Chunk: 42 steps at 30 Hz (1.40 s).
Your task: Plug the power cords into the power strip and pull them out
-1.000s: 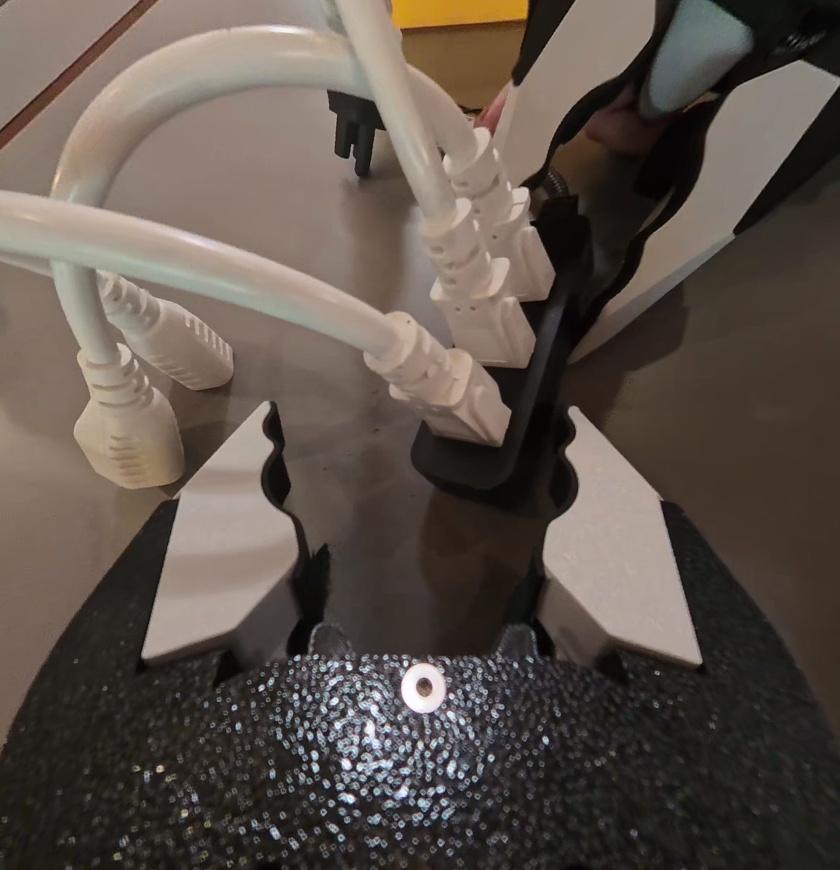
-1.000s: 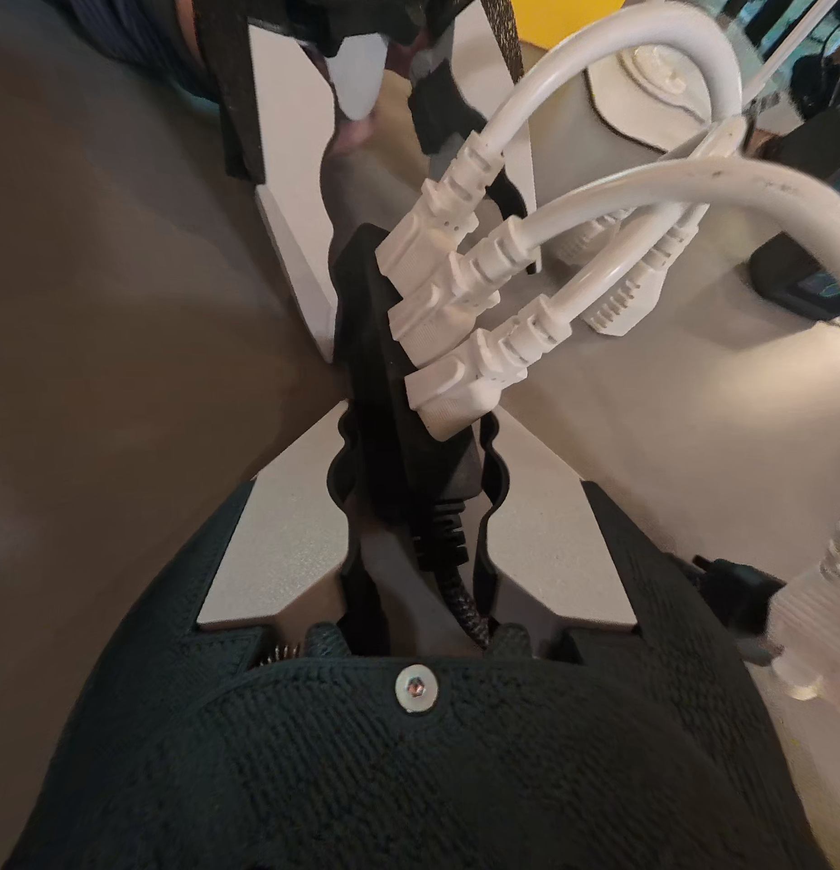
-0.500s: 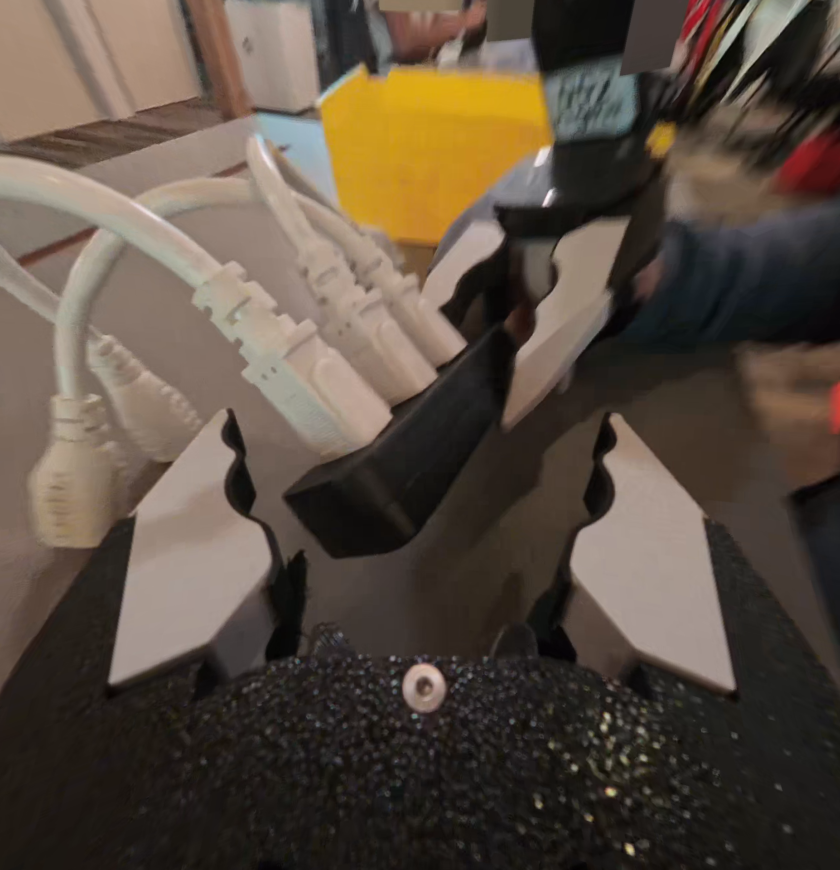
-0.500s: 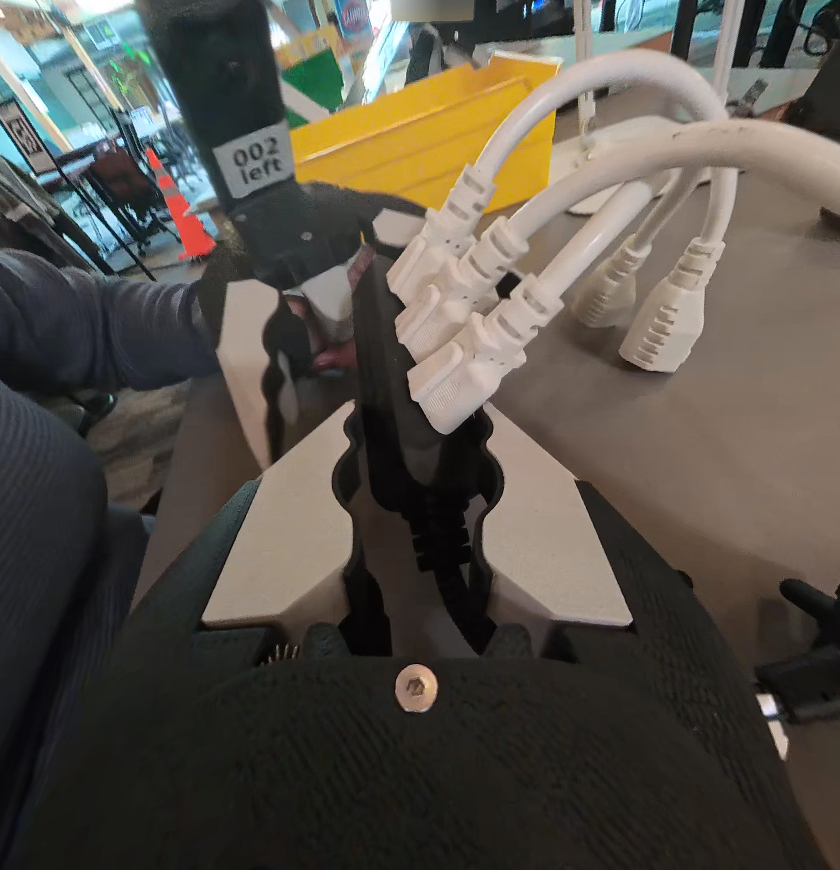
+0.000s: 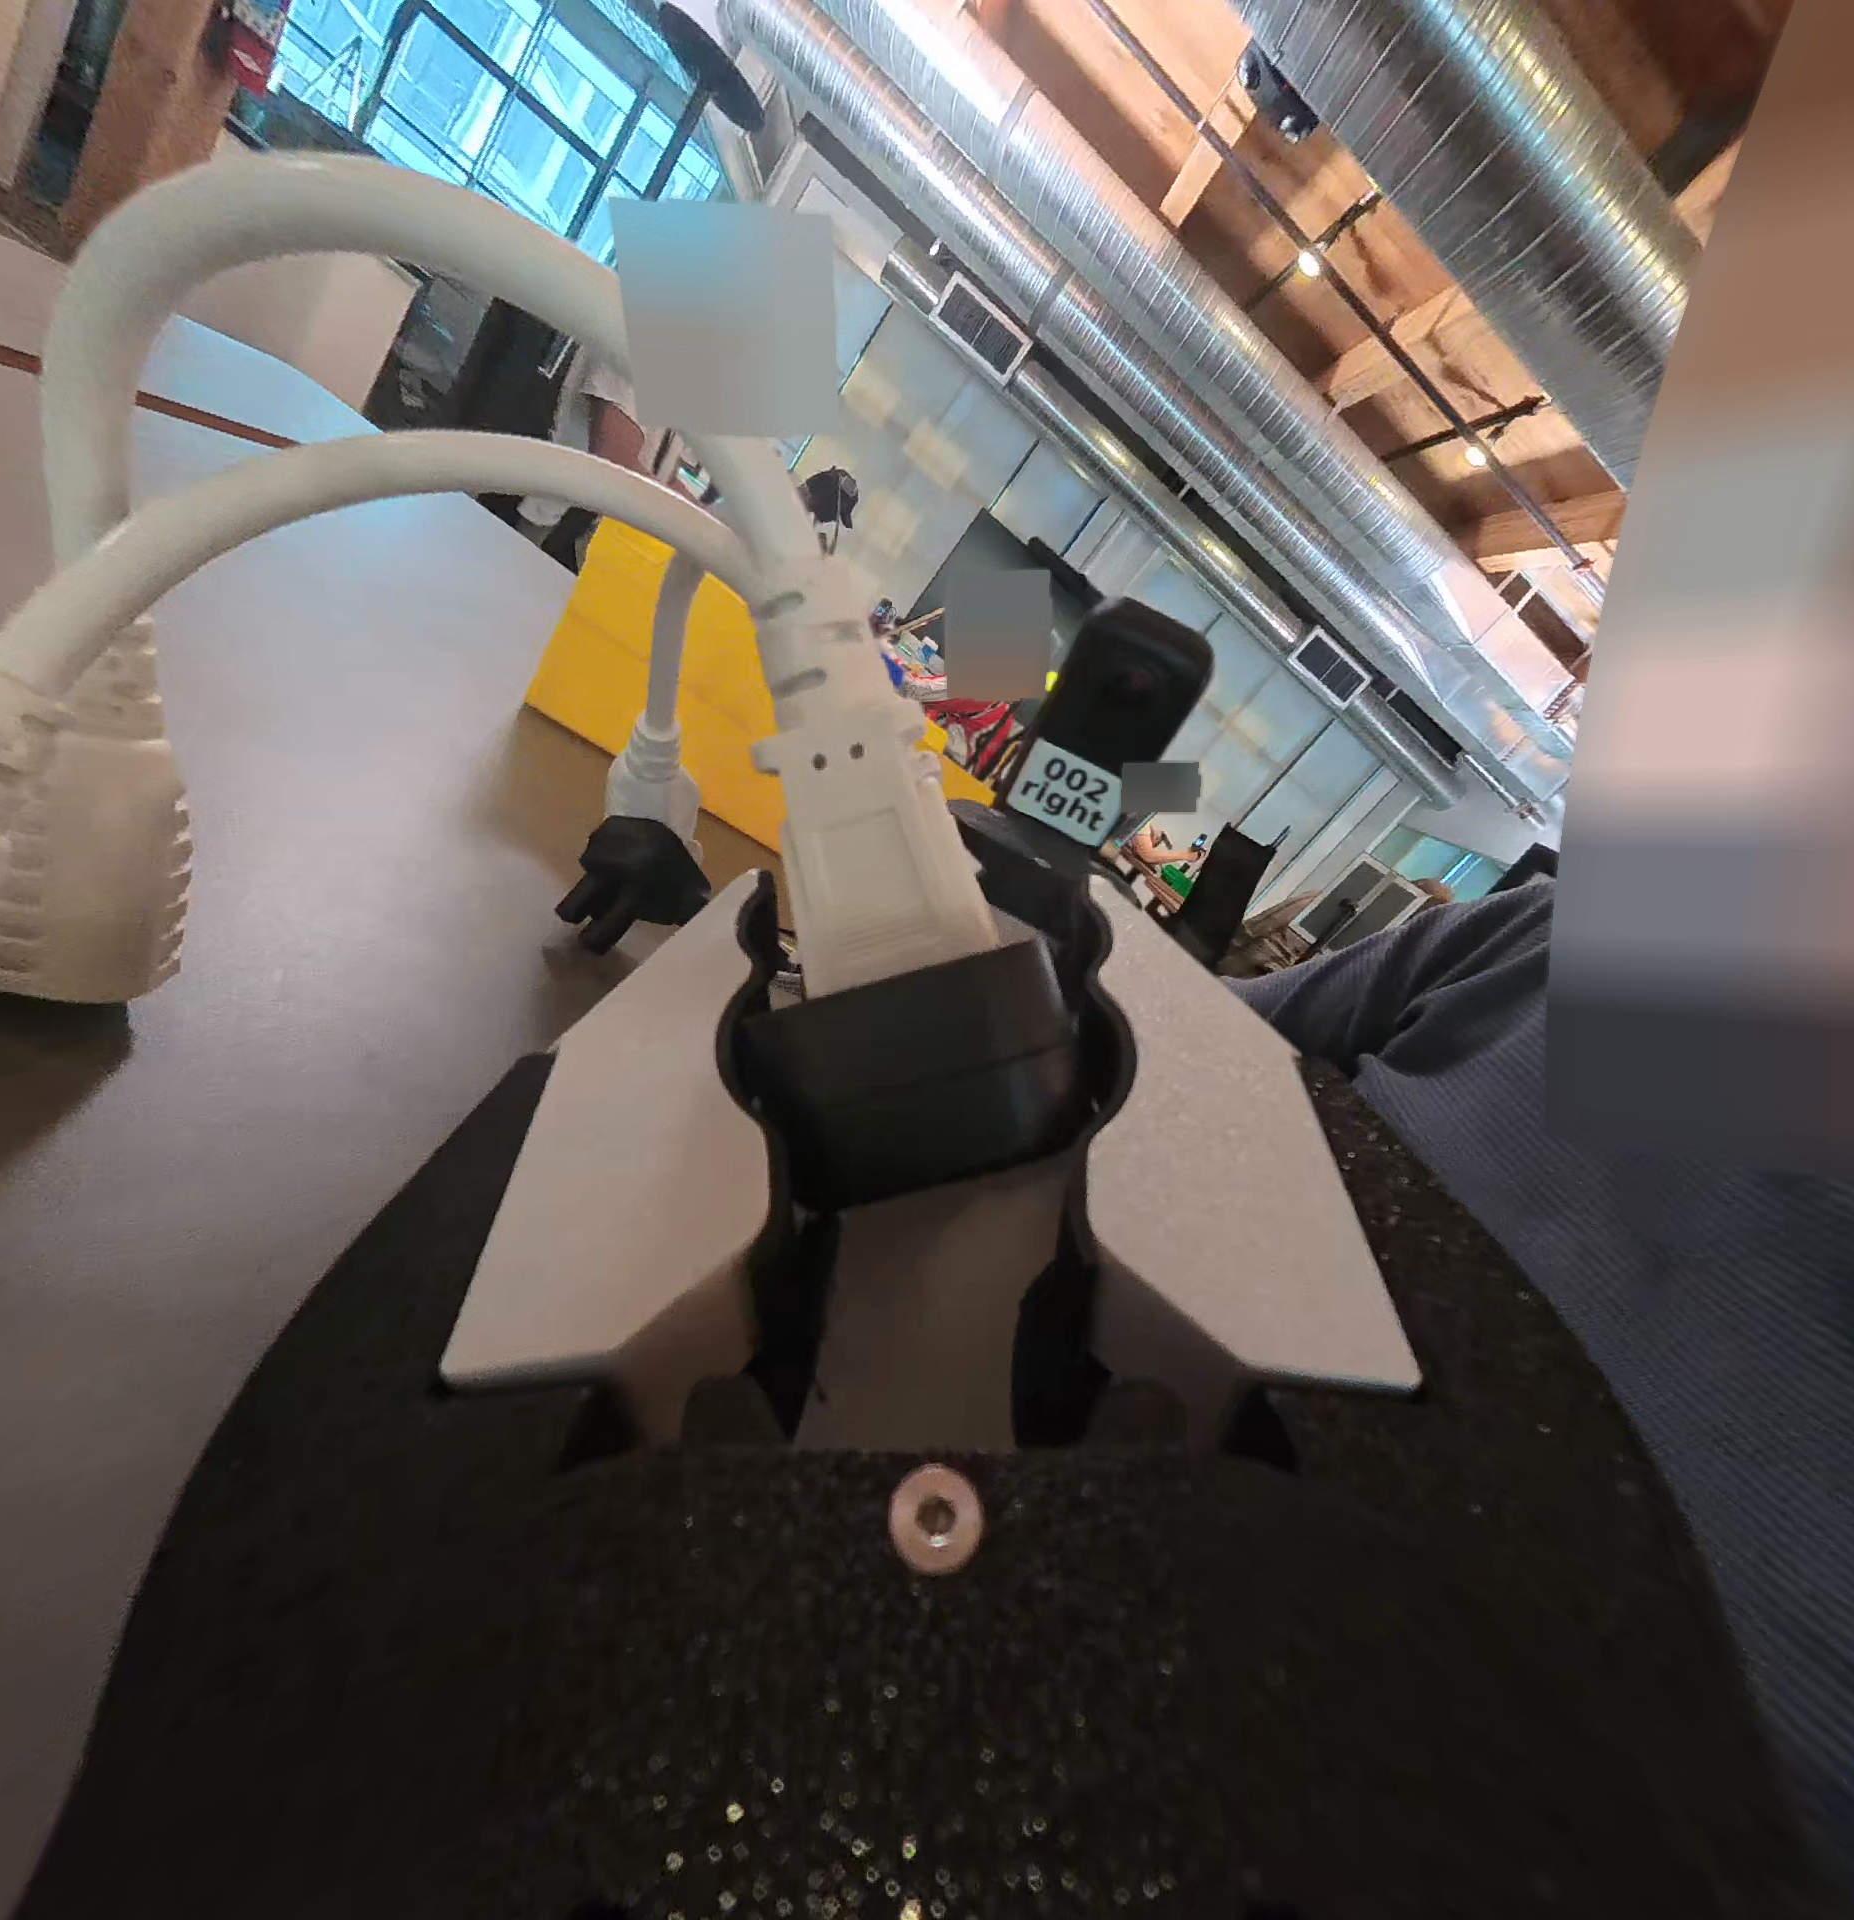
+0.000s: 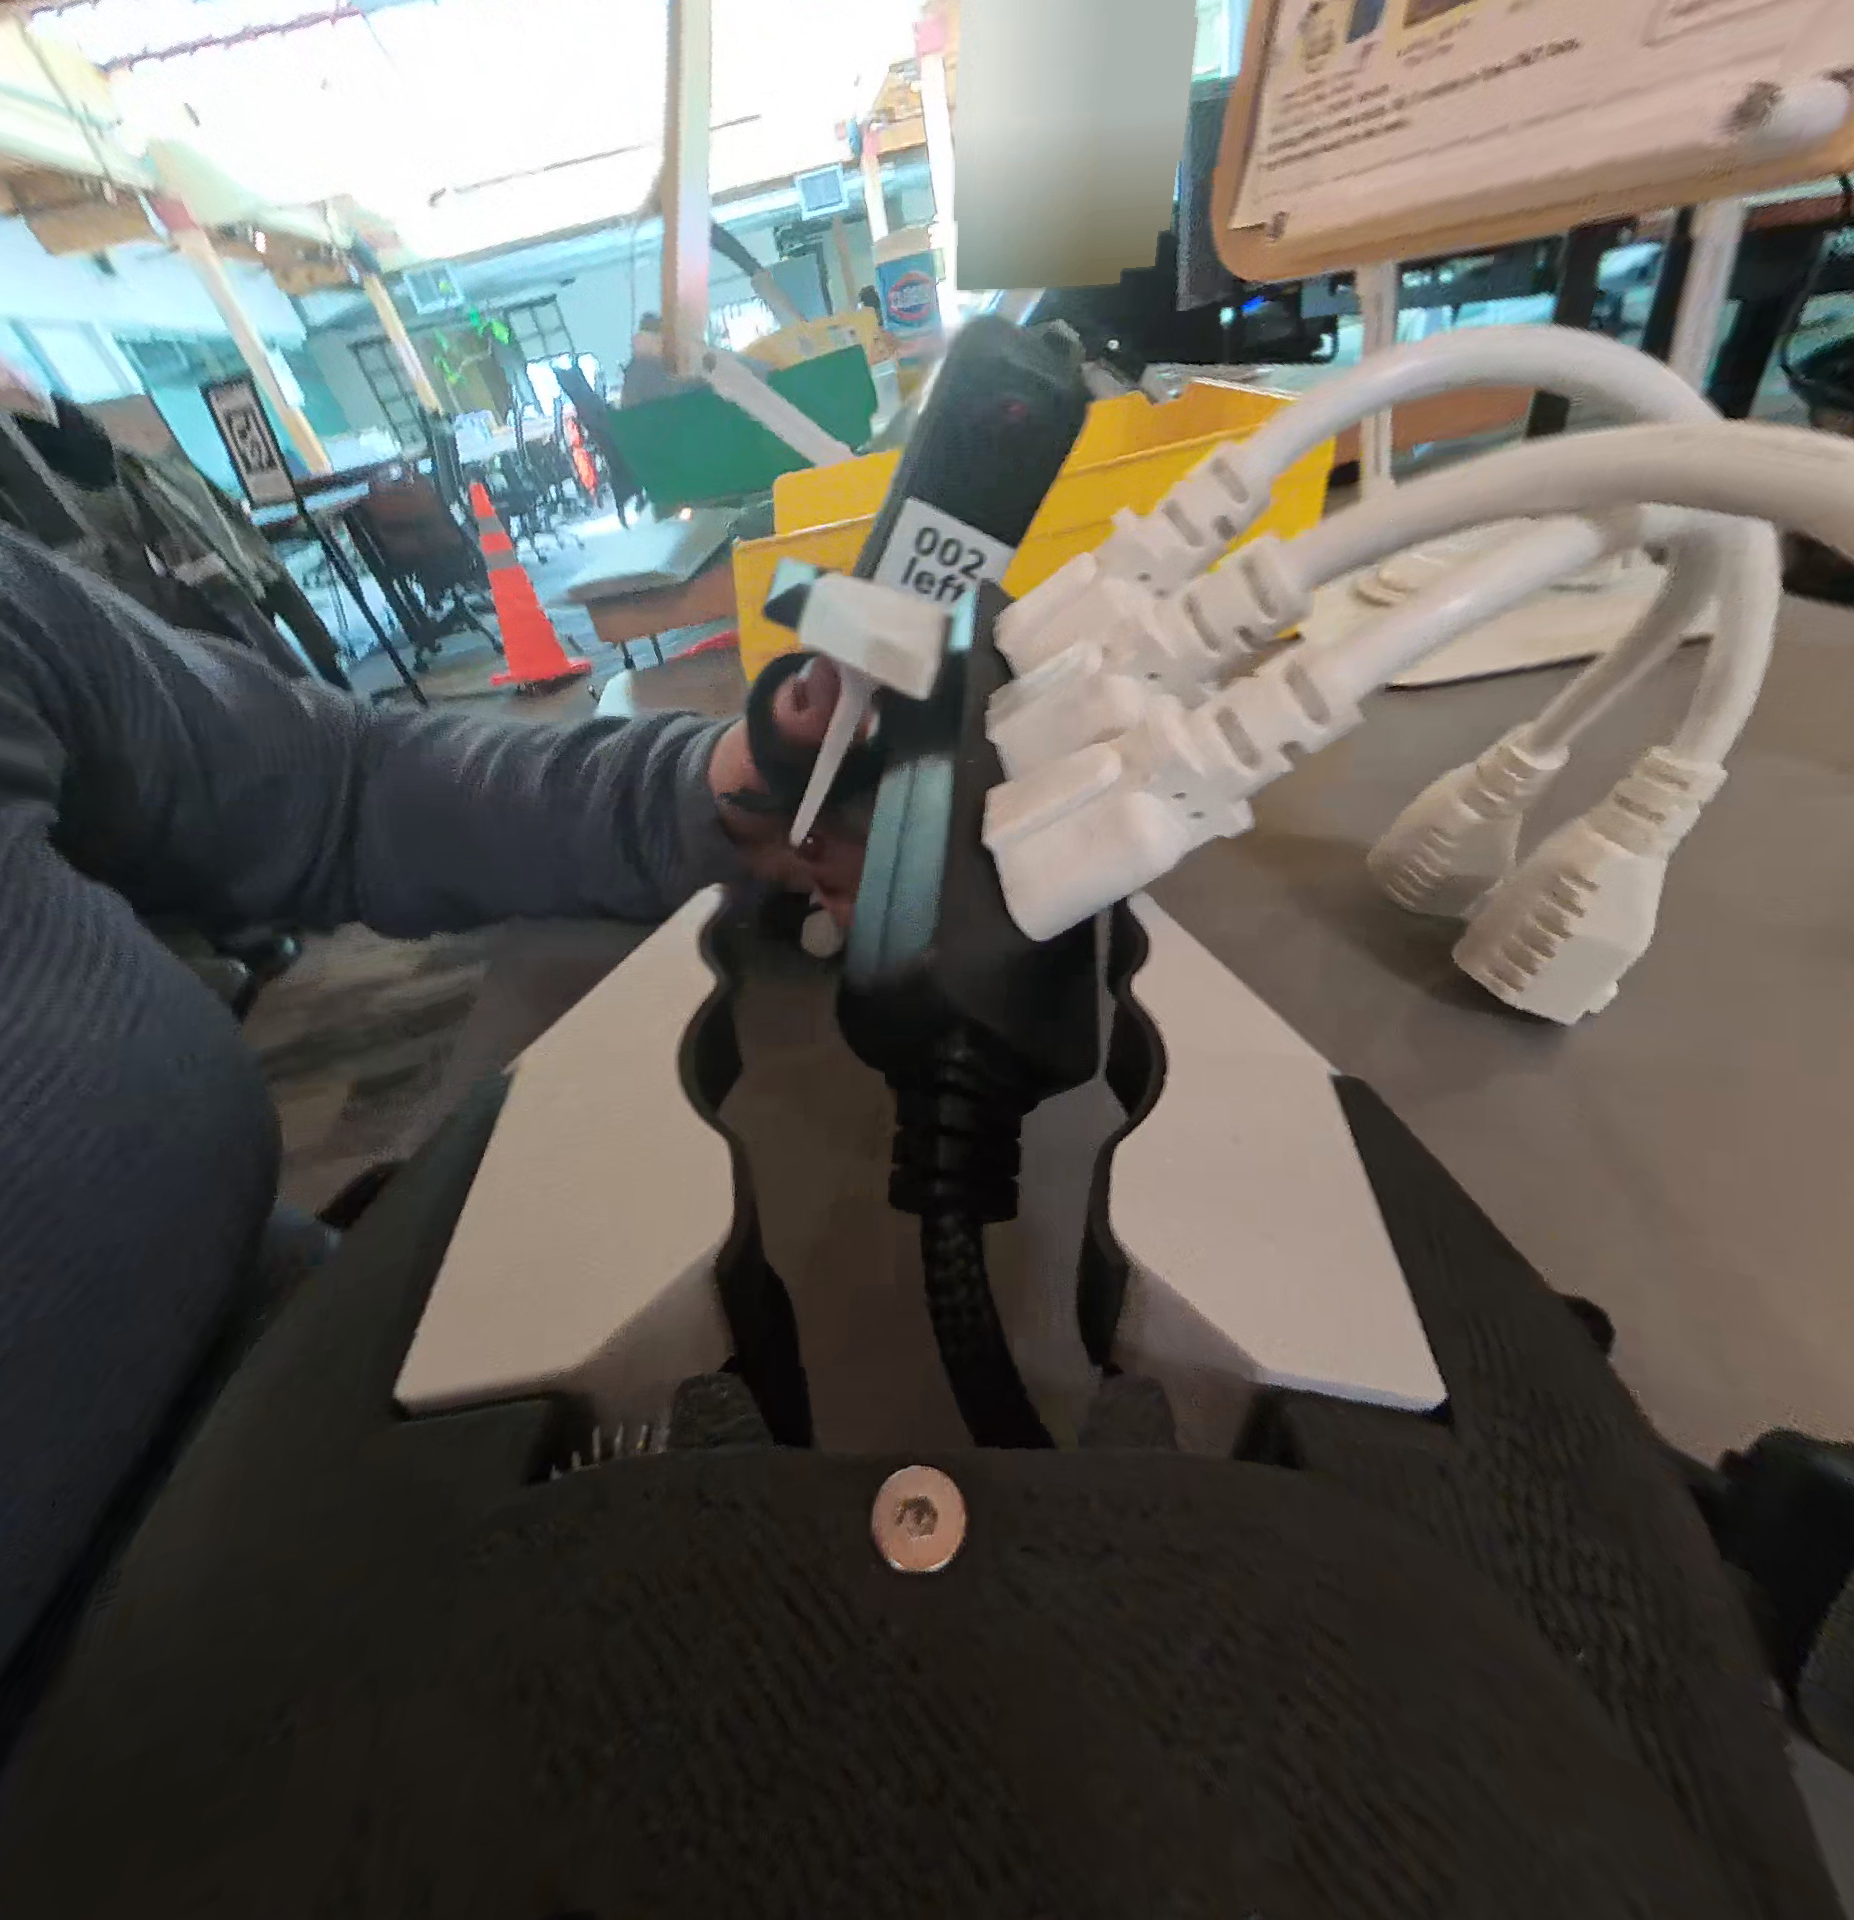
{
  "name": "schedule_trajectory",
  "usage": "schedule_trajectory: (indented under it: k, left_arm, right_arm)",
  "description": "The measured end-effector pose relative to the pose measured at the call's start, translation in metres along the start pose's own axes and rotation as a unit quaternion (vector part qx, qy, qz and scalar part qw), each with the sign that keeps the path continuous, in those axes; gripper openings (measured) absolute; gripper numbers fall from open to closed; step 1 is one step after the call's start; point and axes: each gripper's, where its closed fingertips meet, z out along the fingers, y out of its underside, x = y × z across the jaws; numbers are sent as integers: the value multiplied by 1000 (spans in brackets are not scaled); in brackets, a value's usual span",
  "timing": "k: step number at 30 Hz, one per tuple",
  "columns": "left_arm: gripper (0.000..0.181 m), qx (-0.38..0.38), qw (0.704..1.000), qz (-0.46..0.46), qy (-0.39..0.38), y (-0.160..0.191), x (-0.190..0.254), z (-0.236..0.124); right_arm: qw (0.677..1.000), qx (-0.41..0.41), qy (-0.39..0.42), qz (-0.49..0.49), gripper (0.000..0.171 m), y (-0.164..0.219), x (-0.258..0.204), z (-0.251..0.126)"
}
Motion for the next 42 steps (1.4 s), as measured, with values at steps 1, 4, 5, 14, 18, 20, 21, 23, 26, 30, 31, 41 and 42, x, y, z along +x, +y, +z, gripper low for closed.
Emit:
schedule_trajectory:
  k: [1, 4, 5, 14, 18, 20, 21, 23, 26, 30, 31, 41, 42]
  left_arm:
    - [55, -6, 1000, 0, 1, 1, 0, 0]
    - [54, -34, 999, 5, 0, 5, 1, -3]
    - [54, -41, 999, 4, 1, 4, 1, -5]
    - [52, -74, 997, -6, -10, 5, -13, -24]
    - [51, -122, 992, 15, -7, 23, -12, -19]
    - [52, -139, 990, 24, -3, 30, -9, -16]
    - [52, -138, 990, 25, -3, 29, -9, -16]
    - [51, -131, 991, 17, -1, 27, -10, -17]
    - [50, -118, 993, 0, 2, 23, -12, -18]
    - [49, -107, 994, -19, 6, 20, -13, -19]
    - [49, -106, 994, -22, 7, 20, -13, -19]
    - [49, -103, 994, -32, 9, 19, -14, -19]
    - [49, -103, 994, -32, 9, 19, -14, -19]
  right_arm:
    - [1000, -8, -5, -21, 78, 2, -4, 0]
    - [996, -34, -23, -80, 92, 9, -15, -4]
    - [994, -35, -31, -100, 91, 10, -18, -8]
    - [953, 137, 110, -247, 62, -59, 7, -59]
    - [907, 142, 249, -308, 50, -63, 40, -76]
    - [890, 127, 290, -327, 42, -58, 50, -79]
    - [884, 121, 300, -336, 37, -56, 53, -80]
    - [877, 116, 312, -347, 26, -54, 56, -81]
    - [878, 115, 316, -342, 23, -52, 58, -81]
    - [880, 107, 318, -335, 22, -49, 64, -81]
    - [880, 107, 318, -336, 21, -49, 64, -82]
    - [870, 87, 312, -372, 21, -46, 58, -76]
    - [868, 85, 310, -379, 21, -46, 57, -75]
